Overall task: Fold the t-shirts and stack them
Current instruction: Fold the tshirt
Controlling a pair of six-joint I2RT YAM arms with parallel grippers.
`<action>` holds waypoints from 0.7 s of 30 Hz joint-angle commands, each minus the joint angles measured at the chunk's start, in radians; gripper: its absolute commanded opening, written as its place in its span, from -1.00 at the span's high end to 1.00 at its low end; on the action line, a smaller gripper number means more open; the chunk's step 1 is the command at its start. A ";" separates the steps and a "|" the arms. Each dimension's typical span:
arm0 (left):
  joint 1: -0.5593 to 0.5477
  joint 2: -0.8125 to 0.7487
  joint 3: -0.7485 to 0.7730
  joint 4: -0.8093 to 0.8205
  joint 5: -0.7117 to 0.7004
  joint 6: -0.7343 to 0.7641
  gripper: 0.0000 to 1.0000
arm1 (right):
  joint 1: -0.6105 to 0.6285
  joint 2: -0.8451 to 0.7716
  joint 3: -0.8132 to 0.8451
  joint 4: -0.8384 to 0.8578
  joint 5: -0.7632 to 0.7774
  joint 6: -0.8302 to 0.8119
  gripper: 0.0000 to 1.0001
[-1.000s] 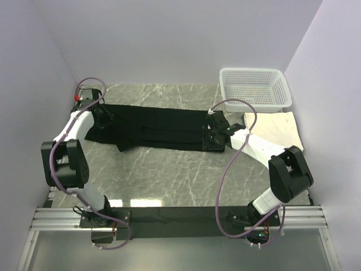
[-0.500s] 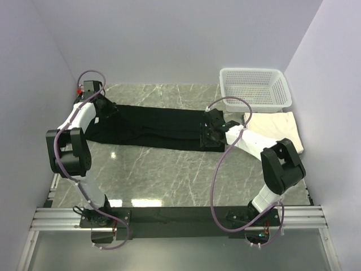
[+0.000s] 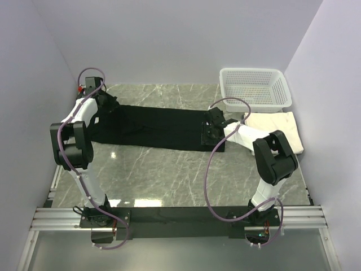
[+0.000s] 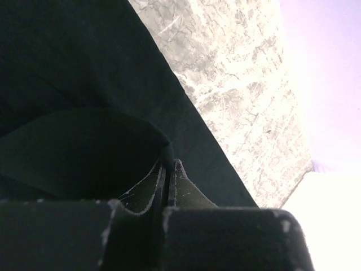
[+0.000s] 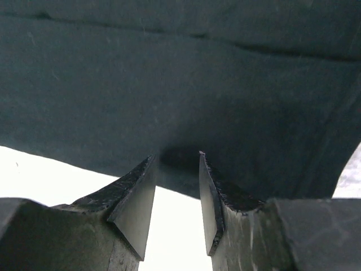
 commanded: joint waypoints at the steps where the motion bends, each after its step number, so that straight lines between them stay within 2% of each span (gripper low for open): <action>1: -0.004 -0.005 0.039 0.021 0.010 -0.015 0.99 | -0.013 -0.004 0.054 0.038 -0.025 0.003 0.13; 10: -0.003 -0.037 -0.024 0.001 -0.081 0.091 0.94 | -0.012 -0.032 0.049 0.049 -0.077 0.002 0.12; 13: -0.004 -0.005 -0.001 -0.021 -0.049 0.118 0.77 | -0.013 -0.044 0.040 0.049 -0.077 -0.003 0.12; 15: -0.004 -0.006 -0.021 -0.012 -0.039 0.117 0.74 | -0.013 -0.051 0.034 0.049 -0.073 -0.004 0.11; 21: -0.001 -0.065 -0.073 -0.038 -0.185 0.147 0.79 | -0.012 -0.085 0.006 0.047 -0.070 -0.009 0.11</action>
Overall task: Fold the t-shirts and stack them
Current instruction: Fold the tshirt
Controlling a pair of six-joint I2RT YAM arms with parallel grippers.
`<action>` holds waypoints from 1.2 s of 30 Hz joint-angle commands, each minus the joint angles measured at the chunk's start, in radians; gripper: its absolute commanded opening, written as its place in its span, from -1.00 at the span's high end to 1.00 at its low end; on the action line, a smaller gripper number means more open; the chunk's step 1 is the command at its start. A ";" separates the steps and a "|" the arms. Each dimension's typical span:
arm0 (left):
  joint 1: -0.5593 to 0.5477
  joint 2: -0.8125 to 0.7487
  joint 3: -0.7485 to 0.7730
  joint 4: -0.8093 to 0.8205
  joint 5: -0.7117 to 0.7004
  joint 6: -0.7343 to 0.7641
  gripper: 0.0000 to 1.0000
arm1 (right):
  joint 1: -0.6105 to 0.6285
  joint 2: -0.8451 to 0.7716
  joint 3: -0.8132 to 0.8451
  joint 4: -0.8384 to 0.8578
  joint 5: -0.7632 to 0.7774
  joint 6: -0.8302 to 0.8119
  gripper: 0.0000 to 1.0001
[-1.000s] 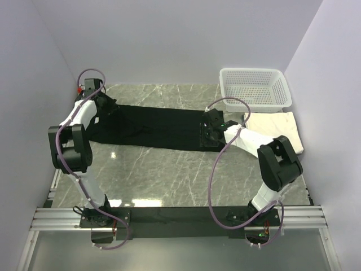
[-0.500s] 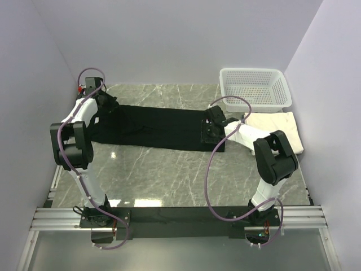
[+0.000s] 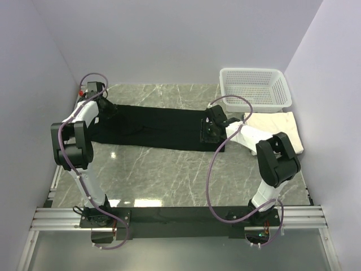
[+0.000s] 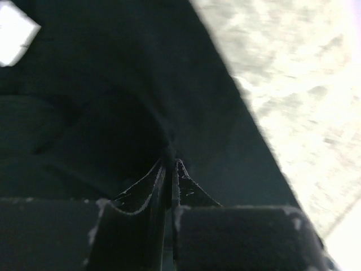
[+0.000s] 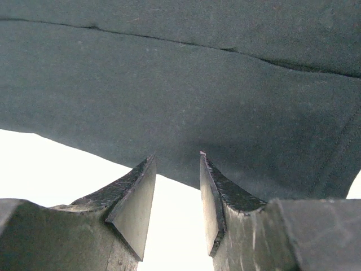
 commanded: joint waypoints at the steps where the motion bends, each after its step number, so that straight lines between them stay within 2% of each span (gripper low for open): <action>1: -0.001 -0.072 -0.022 -0.022 -0.135 0.058 0.78 | -0.003 -0.071 -0.015 0.028 0.004 -0.008 0.11; 4: 0.008 -0.085 -0.051 -0.021 -0.188 0.069 0.65 | -0.001 -0.086 -0.028 0.031 0.004 -0.008 0.11; 6: 0.017 -0.082 -0.071 -0.019 -0.209 0.070 0.39 | -0.001 -0.094 -0.041 0.033 0.003 -0.008 0.11; 7: 0.025 -0.079 -0.079 -0.019 -0.211 0.076 0.09 | -0.001 -0.101 -0.044 0.034 0.003 -0.008 0.11; 10: 0.025 -0.104 -0.100 -0.003 -0.208 0.093 -0.50 | -0.001 -0.121 -0.058 0.031 0.003 -0.010 0.11; 11: 0.025 -0.118 -0.111 0.016 -0.200 0.098 -0.77 | -0.001 -0.127 -0.061 0.030 0.003 -0.010 0.11; 13: 0.023 -0.170 -0.148 0.028 -0.185 0.115 -0.87 | -0.003 -0.152 -0.071 0.030 0.006 -0.010 0.11; 18: -0.004 -0.282 -0.258 0.042 -0.136 0.136 -0.84 | -0.001 -0.204 -0.102 0.027 0.010 -0.010 0.11; 22: -0.033 -0.365 -0.360 0.066 -0.137 0.150 -0.72 | -0.001 -0.206 -0.113 0.036 0.006 -0.016 0.11; 24: -0.033 -0.376 -0.395 0.083 -0.174 0.152 -0.55 | -0.001 -0.183 -0.102 0.037 -0.007 -0.014 0.11; 28: -0.012 -0.317 -0.354 0.099 -0.228 0.152 -0.23 | -0.001 -0.134 -0.081 0.068 -0.019 0.004 0.12; 36: 0.052 -0.160 -0.233 0.074 -0.260 0.130 0.07 | -0.027 0.007 -0.010 0.076 0.015 0.045 0.12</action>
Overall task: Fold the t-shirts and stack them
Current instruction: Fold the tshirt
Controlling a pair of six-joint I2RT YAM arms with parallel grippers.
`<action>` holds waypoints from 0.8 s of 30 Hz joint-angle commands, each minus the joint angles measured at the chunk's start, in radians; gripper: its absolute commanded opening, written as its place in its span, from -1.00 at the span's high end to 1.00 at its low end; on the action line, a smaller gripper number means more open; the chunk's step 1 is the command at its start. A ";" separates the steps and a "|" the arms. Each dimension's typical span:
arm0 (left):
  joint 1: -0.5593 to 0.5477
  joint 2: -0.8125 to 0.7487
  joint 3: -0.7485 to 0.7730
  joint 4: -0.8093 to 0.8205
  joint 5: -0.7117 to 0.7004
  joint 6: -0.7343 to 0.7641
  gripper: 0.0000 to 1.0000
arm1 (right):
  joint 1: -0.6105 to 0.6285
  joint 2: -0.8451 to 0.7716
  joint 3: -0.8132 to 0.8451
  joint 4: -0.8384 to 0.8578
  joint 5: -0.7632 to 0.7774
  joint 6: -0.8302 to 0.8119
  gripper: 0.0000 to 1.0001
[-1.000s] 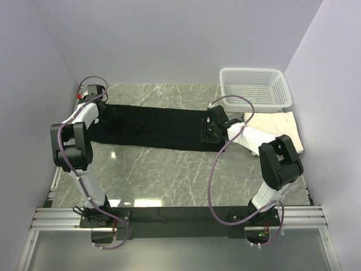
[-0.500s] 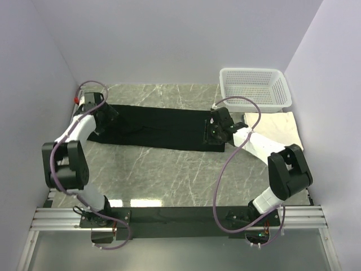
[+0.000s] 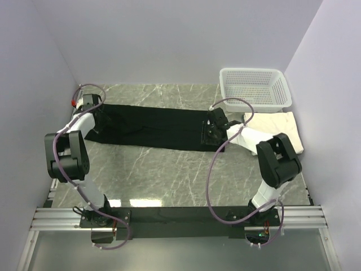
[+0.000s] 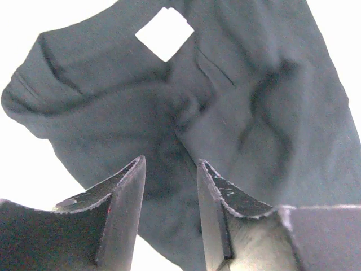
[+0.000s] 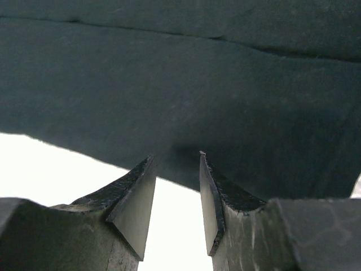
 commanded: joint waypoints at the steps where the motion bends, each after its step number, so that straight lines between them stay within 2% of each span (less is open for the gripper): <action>1: 0.031 0.035 0.050 0.006 -0.037 -0.008 0.13 | -0.026 0.051 0.053 0.022 0.014 0.030 0.12; 12: 0.091 0.024 -0.107 -0.075 -0.046 -0.032 0.29 | -0.091 0.047 -0.083 -0.125 -0.056 0.069 0.11; 20: 0.117 -0.169 -0.343 -0.123 -0.039 -0.038 0.32 | -0.158 -0.130 -0.318 -0.221 -0.121 0.098 0.07; 24: 0.123 -0.301 -0.423 -0.160 -0.039 -0.037 0.32 | -0.193 -0.236 -0.346 -0.317 -0.091 0.077 0.05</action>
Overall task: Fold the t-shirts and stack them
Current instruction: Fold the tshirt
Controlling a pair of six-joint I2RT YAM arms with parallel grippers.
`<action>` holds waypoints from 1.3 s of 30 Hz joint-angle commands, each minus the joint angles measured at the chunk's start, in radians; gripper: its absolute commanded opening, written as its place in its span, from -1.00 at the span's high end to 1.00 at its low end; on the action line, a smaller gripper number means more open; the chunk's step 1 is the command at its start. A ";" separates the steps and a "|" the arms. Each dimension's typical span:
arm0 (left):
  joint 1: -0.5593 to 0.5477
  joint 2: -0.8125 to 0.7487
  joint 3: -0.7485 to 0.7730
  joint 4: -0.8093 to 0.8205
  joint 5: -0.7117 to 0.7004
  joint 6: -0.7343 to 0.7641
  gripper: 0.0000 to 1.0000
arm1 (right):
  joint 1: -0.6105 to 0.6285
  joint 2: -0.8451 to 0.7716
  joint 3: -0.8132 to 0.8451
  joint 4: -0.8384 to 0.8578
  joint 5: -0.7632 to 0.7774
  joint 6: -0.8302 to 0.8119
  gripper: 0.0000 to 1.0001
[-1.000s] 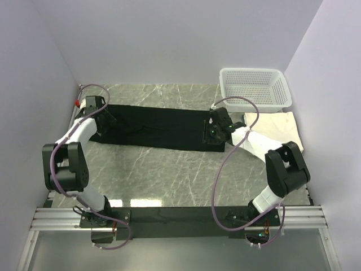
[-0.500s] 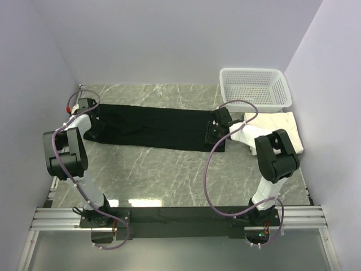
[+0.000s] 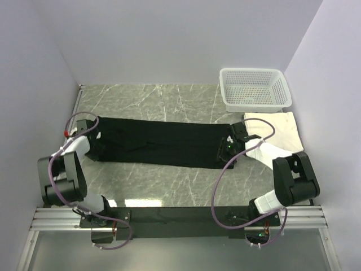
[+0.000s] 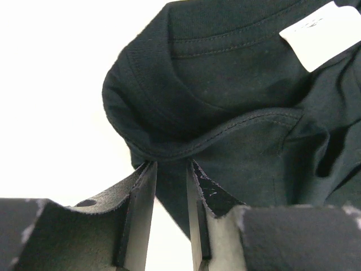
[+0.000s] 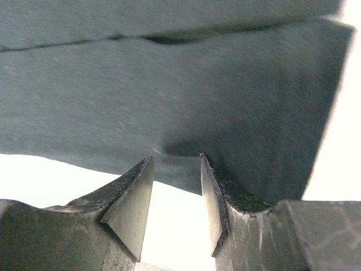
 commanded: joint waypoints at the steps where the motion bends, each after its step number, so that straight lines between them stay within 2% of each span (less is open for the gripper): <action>1: 0.014 -0.101 -0.077 -0.098 -0.019 -0.002 0.32 | -0.044 -0.052 -0.072 -0.232 0.065 -0.032 0.05; 3: 0.017 -0.176 -0.093 -0.122 -0.015 0.004 0.30 | -0.052 -0.124 -0.082 -0.259 0.084 -0.040 0.04; 6: 0.016 -0.290 -0.107 -0.133 0.014 0.021 0.08 | -0.052 -0.231 -0.066 -0.275 0.117 -0.069 0.04; 10: 0.005 -0.410 -0.073 -0.110 0.079 0.056 -0.54 | 0.011 -0.335 0.041 -0.255 0.168 -0.118 0.04; 12: -0.009 -0.437 -0.052 -0.100 0.118 0.067 -0.60 | 0.068 -0.363 0.066 -0.208 0.191 -0.135 0.05; 16: -0.084 -0.421 -0.007 -0.060 0.209 0.021 -0.47 | 0.119 -0.337 0.100 -0.131 0.159 -0.128 0.06; 20: -0.187 -0.368 -0.021 0.000 0.266 -0.070 -0.45 | 0.158 -0.285 0.108 -0.086 0.127 -0.112 0.07; 24: -0.274 -0.295 -0.032 0.058 0.248 -0.114 -0.33 | 0.186 -0.267 0.095 -0.045 0.096 -0.111 0.07; 37: -0.340 -0.120 -0.045 0.081 0.180 -0.163 -0.28 | 0.192 -0.306 0.039 -0.049 0.108 -0.111 0.07; 39: -0.349 -0.101 -0.050 0.089 0.179 -0.167 -0.21 | 0.194 -0.308 0.033 -0.052 0.111 -0.111 0.07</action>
